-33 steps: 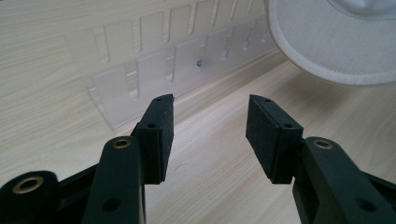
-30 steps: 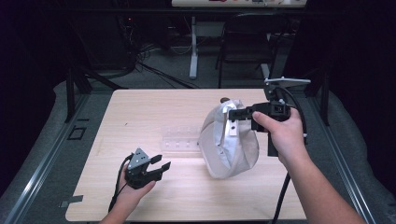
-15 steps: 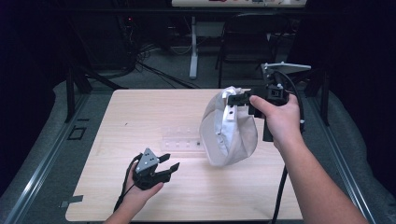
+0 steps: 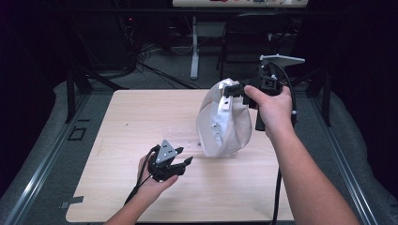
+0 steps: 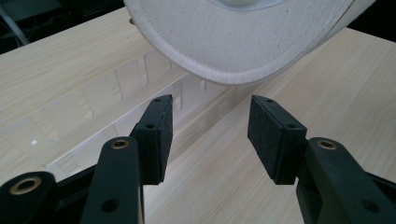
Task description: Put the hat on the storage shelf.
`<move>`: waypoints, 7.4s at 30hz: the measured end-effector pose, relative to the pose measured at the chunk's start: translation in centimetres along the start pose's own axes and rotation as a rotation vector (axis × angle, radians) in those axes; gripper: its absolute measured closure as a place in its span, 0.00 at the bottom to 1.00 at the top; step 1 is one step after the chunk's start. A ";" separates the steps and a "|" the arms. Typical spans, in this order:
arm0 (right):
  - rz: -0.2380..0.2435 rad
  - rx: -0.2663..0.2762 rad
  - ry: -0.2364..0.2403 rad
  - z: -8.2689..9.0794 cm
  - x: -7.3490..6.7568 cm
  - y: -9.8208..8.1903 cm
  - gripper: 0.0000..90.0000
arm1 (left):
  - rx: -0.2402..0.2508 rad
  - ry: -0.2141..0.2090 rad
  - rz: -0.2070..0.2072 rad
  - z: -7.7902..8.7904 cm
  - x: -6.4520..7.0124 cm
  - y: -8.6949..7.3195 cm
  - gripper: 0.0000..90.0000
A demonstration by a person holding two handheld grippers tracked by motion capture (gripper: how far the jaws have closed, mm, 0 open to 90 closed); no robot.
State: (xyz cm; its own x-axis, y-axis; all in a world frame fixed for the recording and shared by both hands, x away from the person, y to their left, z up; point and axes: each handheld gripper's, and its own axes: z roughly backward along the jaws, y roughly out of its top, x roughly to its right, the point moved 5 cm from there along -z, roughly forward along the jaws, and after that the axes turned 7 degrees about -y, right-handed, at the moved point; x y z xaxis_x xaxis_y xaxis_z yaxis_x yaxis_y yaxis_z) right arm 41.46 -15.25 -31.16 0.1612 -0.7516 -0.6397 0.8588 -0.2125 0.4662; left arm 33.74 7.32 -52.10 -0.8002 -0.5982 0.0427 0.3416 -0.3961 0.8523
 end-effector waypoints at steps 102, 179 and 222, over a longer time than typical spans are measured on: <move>0.023 -0.122 -0.111 -9.9 1.2 -0.4 0.93 | -0.105 -0.041 0.142 -5.4 -2.9 -0.7 0.88; 0.277 0.006 -0.145 -4.9 2.2 -3.8 0.66 | 0.106 0.048 0.163 5.5 -5.4 -1.3 0.61; 0.287 0.109 -0.045 -0.7 8.4 -13.7 0.58 | 0.049 0.153 0.213 7.5 -7.8 -4.5 0.58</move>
State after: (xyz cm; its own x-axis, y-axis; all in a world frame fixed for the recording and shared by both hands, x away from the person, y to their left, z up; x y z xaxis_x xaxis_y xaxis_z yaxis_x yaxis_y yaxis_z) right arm 31.38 -18.25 -43.35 0.3660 -0.8170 -0.4456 0.7235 -0.0514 0.6884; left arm 34.71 18.97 -52.34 -0.6274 -0.7645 0.1478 0.4671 -0.2176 0.8570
